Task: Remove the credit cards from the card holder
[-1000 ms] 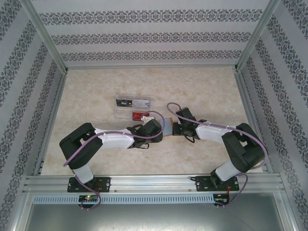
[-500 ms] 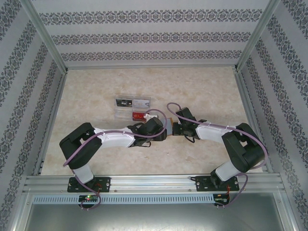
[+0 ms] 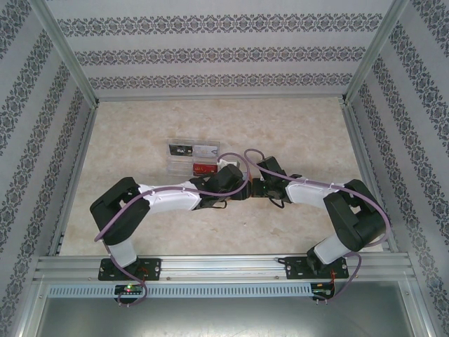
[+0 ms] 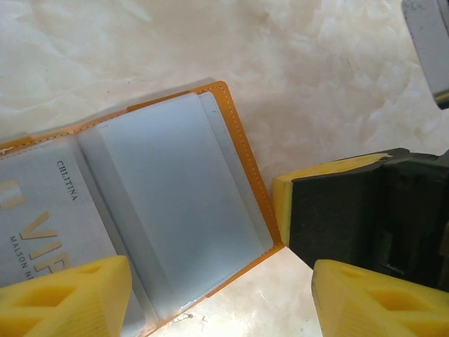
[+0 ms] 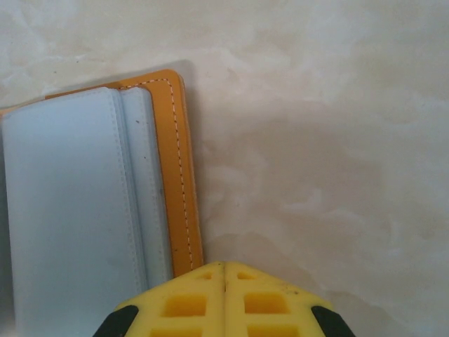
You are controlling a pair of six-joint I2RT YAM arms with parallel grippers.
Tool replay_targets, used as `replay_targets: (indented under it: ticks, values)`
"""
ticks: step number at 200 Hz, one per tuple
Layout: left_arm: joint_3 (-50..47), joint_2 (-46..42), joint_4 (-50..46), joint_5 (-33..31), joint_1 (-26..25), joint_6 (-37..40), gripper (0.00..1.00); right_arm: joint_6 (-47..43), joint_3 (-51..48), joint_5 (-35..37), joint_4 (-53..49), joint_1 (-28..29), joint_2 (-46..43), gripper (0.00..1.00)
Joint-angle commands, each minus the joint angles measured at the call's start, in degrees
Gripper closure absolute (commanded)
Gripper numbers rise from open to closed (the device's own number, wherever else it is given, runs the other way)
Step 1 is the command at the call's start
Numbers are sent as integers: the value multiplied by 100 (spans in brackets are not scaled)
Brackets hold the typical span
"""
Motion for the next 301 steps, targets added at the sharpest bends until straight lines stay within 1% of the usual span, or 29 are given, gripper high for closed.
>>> replay_targets:
  ticks: [1,25,43,56,74,112,133,162,190,216,238,269,301]
  values:
    - [-34,-115,-88,-223,-84,9,31,61,-115,12,94,-49,-218,100]
    - [-295,-375,-140,-390,-79,-55,36,35,-242,25,213,-67,-497,100]
    - [-534,-569,-163,-542,-71,-93,44,-10,-394,80,338,-67,-812,93]
    - [-718,-684,-159,-597,-45,-146,51,-51,-504,63,460,-58,-1048,90]
    - [-1021,-844,-58,-635,16,-229,57,-119,-505,-144,511,-21,-1244,88]
    - [-1499,-1021,216,-575,170,-310,68,-210,-324,-498,558,265,-1223,87]
    - [-1628,-978,391,-438,252,-325,78,-195,-133,-768,573,434,-1024,88]
    - [-1633,-834,566,-291,305,-303,82,-124,207,-957,548,657,-599,91]
    - [-1613,-681,676,-201,342,-311,82,3,487,-1237,550,715,-135,91]
    - [-1613,-646,672,-189,361,-317,82,115,645,-1315,510,719,186,92]
    - [-1608,-604,648,-198,369,-320,82,213,703,-1363,506,711,403,89]
    - [-1607,-522,654,-200,369,-348,82,290,748,-1501,546,671,708,88]
    - [-1575,-402,684,-136,369,-390,83,359,722,-1481,542,636,788,85]
